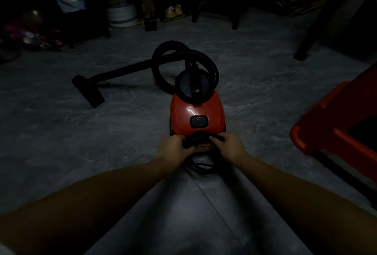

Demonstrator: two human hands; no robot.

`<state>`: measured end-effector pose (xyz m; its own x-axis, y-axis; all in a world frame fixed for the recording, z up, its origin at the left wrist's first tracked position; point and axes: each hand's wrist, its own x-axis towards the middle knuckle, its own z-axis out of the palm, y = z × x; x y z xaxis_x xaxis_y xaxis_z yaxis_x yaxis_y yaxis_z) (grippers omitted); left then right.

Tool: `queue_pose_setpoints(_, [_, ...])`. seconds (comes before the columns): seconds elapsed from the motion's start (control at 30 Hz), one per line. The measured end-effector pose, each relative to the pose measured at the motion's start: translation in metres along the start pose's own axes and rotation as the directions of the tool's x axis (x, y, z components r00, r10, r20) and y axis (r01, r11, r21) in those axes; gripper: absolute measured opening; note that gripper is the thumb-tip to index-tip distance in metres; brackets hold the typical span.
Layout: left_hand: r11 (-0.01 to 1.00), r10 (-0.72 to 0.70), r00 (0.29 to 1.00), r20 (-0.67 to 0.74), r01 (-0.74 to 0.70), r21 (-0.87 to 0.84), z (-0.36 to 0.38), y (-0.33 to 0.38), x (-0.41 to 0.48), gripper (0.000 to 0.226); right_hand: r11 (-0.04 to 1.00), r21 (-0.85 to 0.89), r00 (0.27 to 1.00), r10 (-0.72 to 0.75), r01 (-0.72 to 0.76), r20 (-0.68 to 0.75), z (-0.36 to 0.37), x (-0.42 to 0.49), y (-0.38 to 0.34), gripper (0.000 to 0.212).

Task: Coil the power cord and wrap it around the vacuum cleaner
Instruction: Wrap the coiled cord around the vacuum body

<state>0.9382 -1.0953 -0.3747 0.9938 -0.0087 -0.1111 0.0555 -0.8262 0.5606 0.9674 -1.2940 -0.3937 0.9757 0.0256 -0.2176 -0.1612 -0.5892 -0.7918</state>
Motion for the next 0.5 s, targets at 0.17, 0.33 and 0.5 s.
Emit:
queue_pose_setpoints(0.17, [0.999, 0.033, 0.999, -0.030, -0.033, 0.009, 0.005, -0.005, -0.003, 0.029, 0.999, 0.051, 1.000, 0.008, -0.009, 0.028, -0.002, -0.005, -0.001, 0.025])
queue_pose_setpoints(0.33, [0.992, 0.080, 0.996, 0.036, -0.076, -0.097, 0.002, -0.015, 0.004, 0.022, 0.980, 0.199, 0.995, -0.001, -0.020, 0.101, -0.011, -0.012, 0.001, 0.024])
queue_pose_setpoints(0.5, [0.978, 0.059, 0.996, 0.069, -0.044, -0.204, -0.003, -0.019, 0.012, 0.019, 0.966, 0.259, 0.993, -0.042, 0.013, 0.108, -0.013, -0.018, 0.000, 0.019])
